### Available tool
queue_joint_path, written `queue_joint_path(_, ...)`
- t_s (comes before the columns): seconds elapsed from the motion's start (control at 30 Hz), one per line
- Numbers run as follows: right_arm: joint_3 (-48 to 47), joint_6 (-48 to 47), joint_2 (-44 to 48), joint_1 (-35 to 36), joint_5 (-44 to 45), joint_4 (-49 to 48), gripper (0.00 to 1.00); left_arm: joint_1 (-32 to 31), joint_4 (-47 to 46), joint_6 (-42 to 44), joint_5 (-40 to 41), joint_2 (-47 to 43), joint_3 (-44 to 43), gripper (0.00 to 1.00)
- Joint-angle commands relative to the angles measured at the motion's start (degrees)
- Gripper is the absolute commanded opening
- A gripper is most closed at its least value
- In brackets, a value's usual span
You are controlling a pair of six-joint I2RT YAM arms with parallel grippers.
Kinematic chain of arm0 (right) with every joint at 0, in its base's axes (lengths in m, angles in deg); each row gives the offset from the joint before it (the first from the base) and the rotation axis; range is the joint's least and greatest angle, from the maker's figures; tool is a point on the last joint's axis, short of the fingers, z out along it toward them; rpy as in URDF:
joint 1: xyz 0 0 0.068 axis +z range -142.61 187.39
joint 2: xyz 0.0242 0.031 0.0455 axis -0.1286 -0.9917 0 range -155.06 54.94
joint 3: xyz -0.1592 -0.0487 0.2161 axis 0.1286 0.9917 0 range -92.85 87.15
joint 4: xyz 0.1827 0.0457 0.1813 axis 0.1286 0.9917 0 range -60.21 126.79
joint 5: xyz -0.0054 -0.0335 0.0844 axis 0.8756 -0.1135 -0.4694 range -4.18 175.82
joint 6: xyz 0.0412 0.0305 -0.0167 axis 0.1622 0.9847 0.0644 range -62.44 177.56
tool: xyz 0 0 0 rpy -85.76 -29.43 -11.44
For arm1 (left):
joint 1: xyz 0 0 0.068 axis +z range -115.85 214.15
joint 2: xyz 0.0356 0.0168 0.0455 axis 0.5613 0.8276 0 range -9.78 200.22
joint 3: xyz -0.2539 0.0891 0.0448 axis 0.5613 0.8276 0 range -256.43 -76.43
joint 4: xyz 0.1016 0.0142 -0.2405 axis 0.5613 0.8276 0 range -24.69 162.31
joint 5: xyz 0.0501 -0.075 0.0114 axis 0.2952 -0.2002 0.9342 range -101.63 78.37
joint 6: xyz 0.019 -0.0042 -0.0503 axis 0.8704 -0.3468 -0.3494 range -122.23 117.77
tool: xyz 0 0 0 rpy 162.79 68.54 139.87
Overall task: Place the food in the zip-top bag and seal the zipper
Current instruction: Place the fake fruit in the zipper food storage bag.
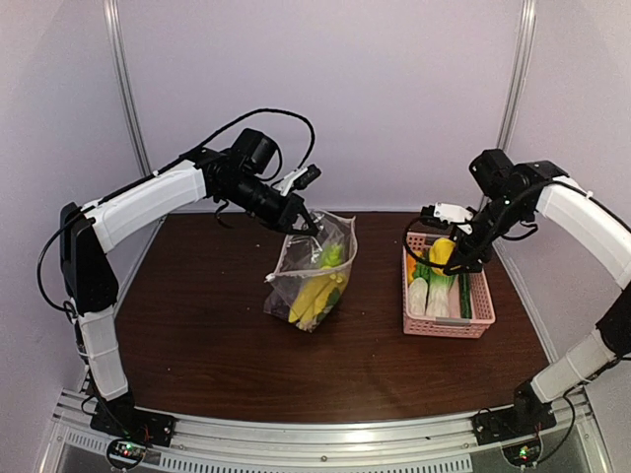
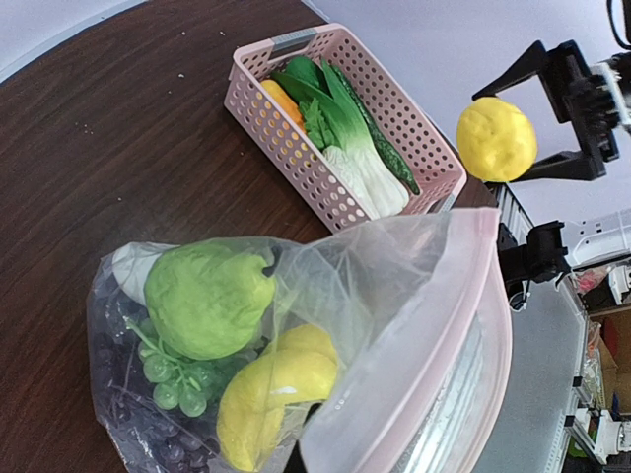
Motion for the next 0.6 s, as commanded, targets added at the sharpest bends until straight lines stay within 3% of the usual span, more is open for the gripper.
queue_joint_path(0.0,-5.80,3.85,1.32,5.54,-4.92,-4.98,0.62,-0.13,-1.85,0.20,-0.30,-0.61,-1.05,0.00)
queue_joint_path(0.33,-22.23,8.20,-8.09,17.98,-13.91,-8.70,0.63,-0.13,-1.87,1.16,-0.79,-0.45,-1.20,0.00)
queue_joint_path(0.57,-29.99,9.97,-15.18,26.98,-8.39,-10.58,0.64,-0.13,-1.78,1.31,-1.23,-0.67,-1.06,0.00)
